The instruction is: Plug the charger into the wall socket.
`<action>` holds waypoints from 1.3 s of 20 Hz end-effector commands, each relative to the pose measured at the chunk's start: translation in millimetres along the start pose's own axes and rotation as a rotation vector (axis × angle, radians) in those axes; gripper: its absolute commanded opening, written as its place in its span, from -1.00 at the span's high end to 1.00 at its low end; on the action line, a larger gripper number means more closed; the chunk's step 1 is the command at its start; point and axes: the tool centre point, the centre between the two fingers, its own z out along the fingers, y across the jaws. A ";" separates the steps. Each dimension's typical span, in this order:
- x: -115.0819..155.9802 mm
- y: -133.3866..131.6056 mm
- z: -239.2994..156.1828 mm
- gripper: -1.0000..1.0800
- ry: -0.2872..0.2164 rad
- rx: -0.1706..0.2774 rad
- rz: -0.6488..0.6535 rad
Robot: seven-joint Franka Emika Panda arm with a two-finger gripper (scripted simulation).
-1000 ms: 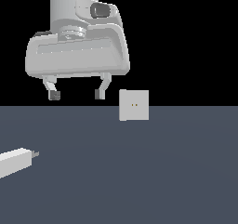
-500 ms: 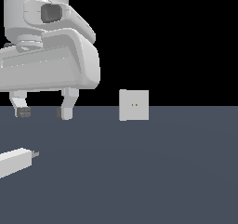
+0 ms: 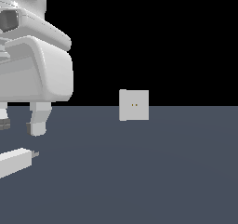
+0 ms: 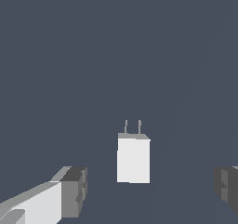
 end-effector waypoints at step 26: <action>-5.6 -6.1 54.7 -0.92 0.003 -0.001 0.022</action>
